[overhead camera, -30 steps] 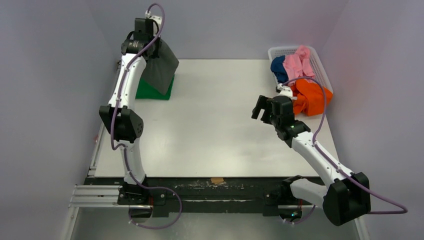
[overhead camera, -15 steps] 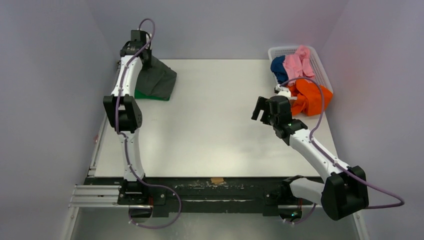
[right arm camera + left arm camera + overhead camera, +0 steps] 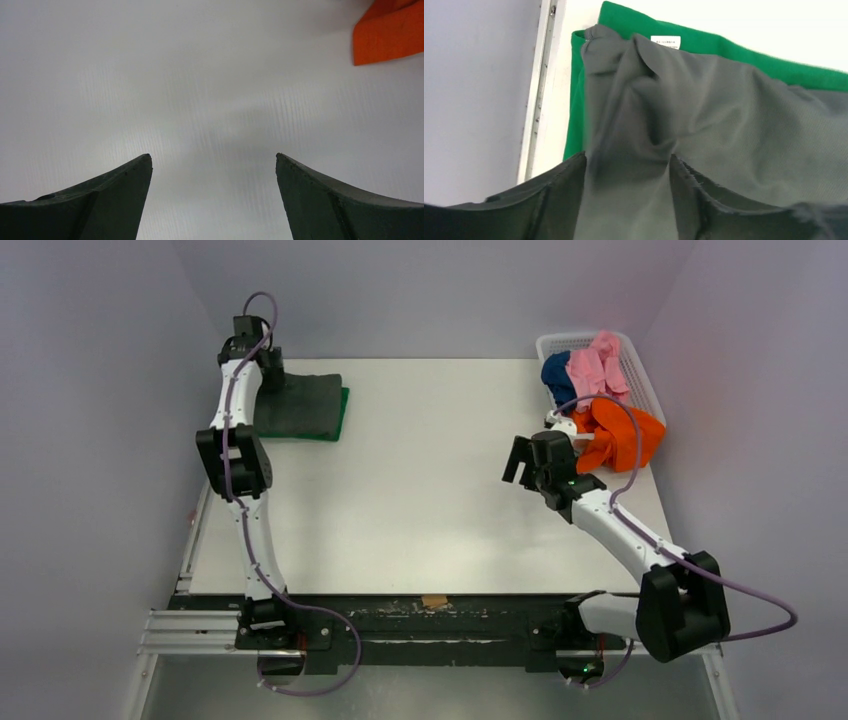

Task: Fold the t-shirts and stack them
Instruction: Put the neatly folded tshirt into the corner of the board with the left arm, then reset both arms

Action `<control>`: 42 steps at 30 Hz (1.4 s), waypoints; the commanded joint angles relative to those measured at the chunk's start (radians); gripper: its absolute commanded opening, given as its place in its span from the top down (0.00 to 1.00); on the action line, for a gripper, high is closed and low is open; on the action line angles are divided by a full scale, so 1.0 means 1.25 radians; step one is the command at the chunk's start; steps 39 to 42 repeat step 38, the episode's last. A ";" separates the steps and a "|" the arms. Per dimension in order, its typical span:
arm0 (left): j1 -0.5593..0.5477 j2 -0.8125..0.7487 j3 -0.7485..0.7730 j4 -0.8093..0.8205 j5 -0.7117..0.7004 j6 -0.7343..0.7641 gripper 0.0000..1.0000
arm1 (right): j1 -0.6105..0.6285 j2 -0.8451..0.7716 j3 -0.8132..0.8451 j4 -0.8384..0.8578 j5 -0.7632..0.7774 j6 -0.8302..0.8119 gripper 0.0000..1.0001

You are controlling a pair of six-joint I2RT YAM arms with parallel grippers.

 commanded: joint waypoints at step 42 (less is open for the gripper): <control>-0.425 -1.415 -1.425 0.241 0.060 -0.435 0.00 | 0.000 -0.431 -0.171 -0.173 0.062 0.142 0.09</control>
